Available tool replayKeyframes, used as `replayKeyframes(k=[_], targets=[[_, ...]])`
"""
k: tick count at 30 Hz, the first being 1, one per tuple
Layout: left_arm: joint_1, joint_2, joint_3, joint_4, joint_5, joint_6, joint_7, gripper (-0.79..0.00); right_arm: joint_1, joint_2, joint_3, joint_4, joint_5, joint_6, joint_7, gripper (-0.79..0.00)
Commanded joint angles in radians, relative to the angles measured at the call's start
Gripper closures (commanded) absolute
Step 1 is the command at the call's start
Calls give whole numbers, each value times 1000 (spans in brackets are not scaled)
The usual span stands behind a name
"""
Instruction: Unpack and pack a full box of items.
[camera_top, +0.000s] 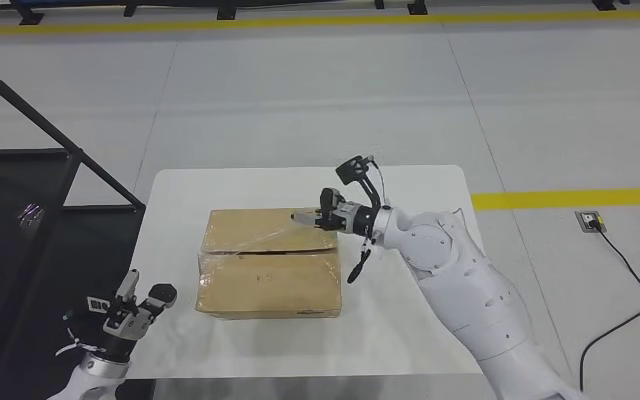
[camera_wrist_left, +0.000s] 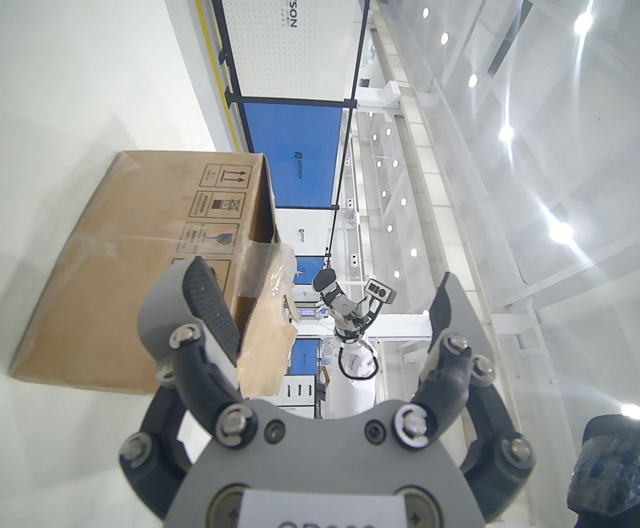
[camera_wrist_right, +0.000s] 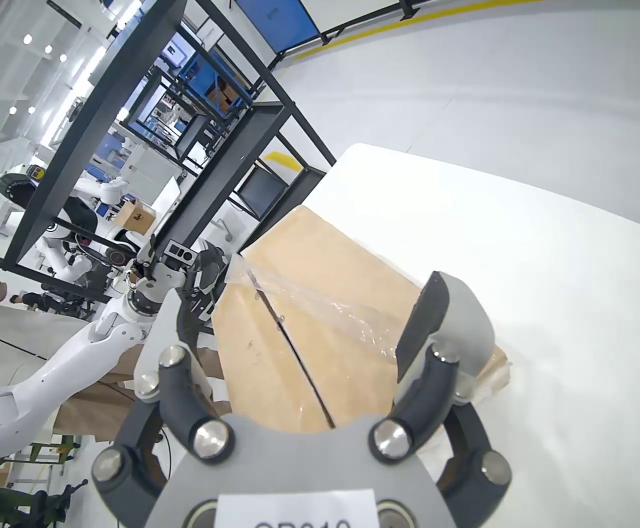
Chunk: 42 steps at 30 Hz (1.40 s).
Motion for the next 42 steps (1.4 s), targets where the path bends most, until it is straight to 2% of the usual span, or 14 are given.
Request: replayKeyframes(k=[1,7,11,21,24,25,33,37,42], targets=[[-7,0,10,-4,16,6,-1,-785,-8,6,5,-3,-42,-67,-9,-785],[-7,-3,23,-24,40,9,9,-785,56,2,-56,66,-307,-144,-113,-785],[2,-4,20,-27,42,3,19,-785,135,-15,-92,194,-353,-207,-187,-785],[25,-9,13,-39,41,-10,49,-785,328,-98,-239,453,-375,-214,-166,-782],[30,-11,13,-45,39,-14,55,-785,364,-123,-277,504,-388,-228,-157,-388],[31,-11,13,-45,38,-15,55,-785,370,-127,-283,512,-389,-232,-152,-363],[33,-14,13,-45,37,-15,56,-785,416,-162,-327,571,-396,-250,-86,-320],[35,-15,12,-48,41,-17,56,-785,422,-170,-332,581,-383,-254,-60,-360],[40,-17,6,-50,43,-20,55,-785,423,-173,-331,580,-375,-269,-39,-357]])
